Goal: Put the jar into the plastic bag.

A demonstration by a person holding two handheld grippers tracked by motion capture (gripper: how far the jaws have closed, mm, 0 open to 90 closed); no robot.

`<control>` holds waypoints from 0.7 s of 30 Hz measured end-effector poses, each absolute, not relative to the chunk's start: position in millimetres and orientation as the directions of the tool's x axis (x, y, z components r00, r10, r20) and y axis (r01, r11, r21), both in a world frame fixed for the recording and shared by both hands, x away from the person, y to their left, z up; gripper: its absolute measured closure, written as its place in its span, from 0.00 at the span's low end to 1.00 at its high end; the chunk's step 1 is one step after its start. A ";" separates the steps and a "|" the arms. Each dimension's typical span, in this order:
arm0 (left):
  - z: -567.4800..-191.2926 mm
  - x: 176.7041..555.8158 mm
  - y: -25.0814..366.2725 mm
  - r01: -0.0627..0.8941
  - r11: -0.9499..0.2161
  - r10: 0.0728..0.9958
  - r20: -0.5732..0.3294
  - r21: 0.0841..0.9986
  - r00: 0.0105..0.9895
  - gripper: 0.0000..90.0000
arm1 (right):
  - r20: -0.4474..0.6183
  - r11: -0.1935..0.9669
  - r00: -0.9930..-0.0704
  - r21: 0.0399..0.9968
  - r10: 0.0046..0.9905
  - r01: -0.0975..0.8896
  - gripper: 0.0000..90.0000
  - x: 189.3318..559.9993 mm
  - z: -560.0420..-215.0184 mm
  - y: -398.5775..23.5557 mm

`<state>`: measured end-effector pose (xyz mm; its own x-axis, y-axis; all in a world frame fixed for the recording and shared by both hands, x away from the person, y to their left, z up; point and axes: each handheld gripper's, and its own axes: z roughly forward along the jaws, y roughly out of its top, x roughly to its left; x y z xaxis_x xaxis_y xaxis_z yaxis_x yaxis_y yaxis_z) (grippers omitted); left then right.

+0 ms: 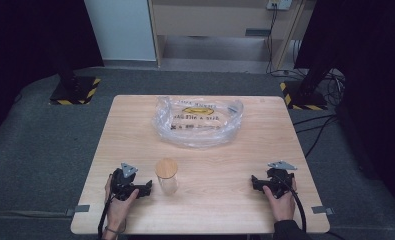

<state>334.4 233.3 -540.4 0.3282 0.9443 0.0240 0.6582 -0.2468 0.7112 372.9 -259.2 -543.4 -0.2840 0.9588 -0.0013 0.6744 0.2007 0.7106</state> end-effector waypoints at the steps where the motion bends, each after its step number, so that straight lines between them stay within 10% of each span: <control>1: -540.4 334.4 233.3 0.658 -0.247 0.944 0.024 0.711 0.328 0.01 | -0.001 0.201 -0.284 0.711 0.959 0.674 0.01 372.9 -543.4 -259.2; 21: -526.1 321.2 239.3 0.578 -0.246 0.893 -0.050 0.778 0.448 0.02 | -0.002 0.201 -0.285 0.711 0.959 0.674 0.01 372.9 -543.4 -259.2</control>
